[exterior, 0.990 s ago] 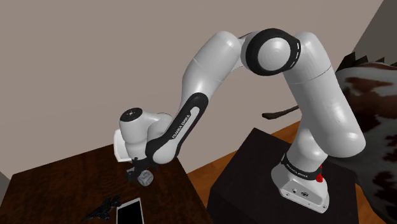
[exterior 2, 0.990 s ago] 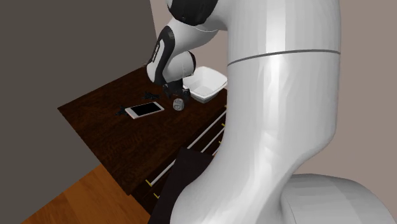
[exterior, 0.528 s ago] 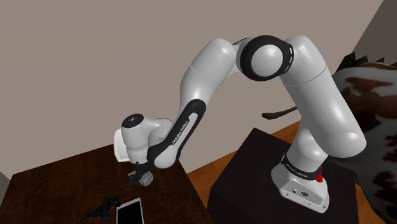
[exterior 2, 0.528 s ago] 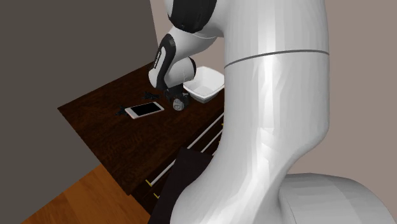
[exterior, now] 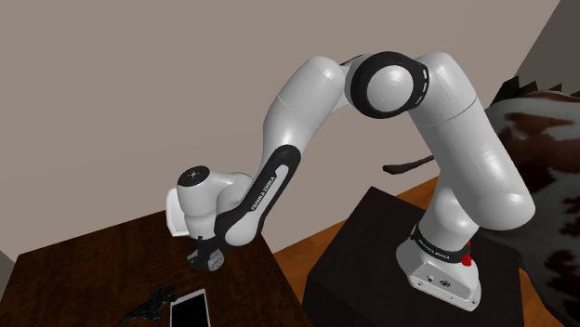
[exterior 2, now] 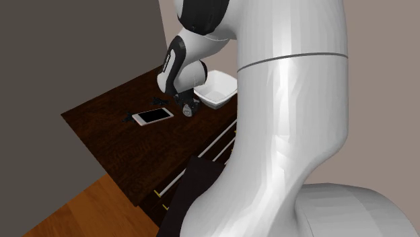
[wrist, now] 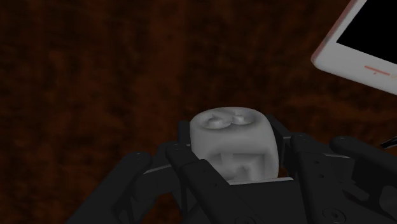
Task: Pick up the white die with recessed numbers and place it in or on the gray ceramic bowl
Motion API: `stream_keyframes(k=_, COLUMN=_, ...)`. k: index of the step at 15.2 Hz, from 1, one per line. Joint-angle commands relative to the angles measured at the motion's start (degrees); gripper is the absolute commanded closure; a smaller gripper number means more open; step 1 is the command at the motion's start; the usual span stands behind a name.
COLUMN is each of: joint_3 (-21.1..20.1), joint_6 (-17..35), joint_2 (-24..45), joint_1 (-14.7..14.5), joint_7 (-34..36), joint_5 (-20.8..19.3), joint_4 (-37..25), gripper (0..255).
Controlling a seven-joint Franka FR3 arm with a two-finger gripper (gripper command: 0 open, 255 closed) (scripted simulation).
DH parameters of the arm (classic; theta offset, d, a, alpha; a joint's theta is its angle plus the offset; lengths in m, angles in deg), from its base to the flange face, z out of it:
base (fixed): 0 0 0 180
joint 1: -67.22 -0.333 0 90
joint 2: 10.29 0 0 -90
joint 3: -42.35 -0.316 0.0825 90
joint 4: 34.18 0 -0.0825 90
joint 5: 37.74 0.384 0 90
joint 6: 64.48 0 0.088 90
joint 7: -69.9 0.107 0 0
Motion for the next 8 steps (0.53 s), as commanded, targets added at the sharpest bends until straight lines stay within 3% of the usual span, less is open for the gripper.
stream_keyframes(k=1, joint_3=0.0, joint_6=0.0, joint_2=0.0, joint_1=0.0, joint_7=0.0, joint_5=0.0, joint_4=0.0, gripper=255)
stream_keyframes(k=8, joint_3=-0.4, joint_6=-0.8, joint_2=-1.3, joint_1=0.3, joint_7=-0.2, joint_5=0.4, joint_4=0.5, gripper=255)
